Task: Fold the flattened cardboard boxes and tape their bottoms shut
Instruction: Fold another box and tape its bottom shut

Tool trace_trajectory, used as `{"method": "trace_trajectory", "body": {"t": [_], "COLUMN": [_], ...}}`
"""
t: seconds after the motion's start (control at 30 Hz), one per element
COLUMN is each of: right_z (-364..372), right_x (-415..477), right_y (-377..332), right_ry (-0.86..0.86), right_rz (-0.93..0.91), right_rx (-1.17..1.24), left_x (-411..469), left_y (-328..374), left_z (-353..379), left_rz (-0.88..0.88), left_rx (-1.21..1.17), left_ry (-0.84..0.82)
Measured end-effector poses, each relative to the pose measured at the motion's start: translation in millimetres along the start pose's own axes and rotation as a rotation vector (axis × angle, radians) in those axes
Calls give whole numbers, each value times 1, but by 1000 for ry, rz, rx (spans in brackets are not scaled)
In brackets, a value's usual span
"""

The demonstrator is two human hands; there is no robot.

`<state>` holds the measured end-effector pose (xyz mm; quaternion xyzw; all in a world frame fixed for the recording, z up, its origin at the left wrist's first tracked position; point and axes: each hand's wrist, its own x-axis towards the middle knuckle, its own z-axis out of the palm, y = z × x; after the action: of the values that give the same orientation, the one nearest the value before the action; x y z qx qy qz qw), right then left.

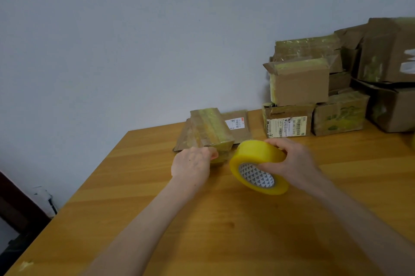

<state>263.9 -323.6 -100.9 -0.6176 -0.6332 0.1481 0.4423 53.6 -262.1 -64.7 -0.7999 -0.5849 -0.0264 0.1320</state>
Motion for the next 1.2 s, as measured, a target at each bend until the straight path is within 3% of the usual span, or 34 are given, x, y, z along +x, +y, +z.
{"method": "trace_trajectory", "body": {"t": [0.47, 0.63, 0.7, 0.77, 0.87, 1.0, 1.2], "right_z": [18, 11, 2, -3, -2, -2, -11], "right_x": [5, 5, 8, 10, 8, -1, -2], "right_y": [-15, -26, -26, -22, -9, 2, 9], "right_ry": [84, 91, 115, 86, 20, 63, 129], "right_rz": [-34, -23, -26, -1, 136, 270, 267], "right_rx": [-3, 49, 80, 102, 290, 568, 633], "left_x": [-14, -15, -19, -19, -19, -22, -2], "left_y": [-25, -28, -35, -38, -28, -14, -6], "left_z": [-3, 22, 36, 45, 60, 86, 58], "left_rz": [-3, -36, -49, -26, 64, 99, 174], "left_rx": [-202, -71, -196, -329, -417, -267, -304], "left_ry": [-25, -145, -182, -104, -57, -112, 15]}}
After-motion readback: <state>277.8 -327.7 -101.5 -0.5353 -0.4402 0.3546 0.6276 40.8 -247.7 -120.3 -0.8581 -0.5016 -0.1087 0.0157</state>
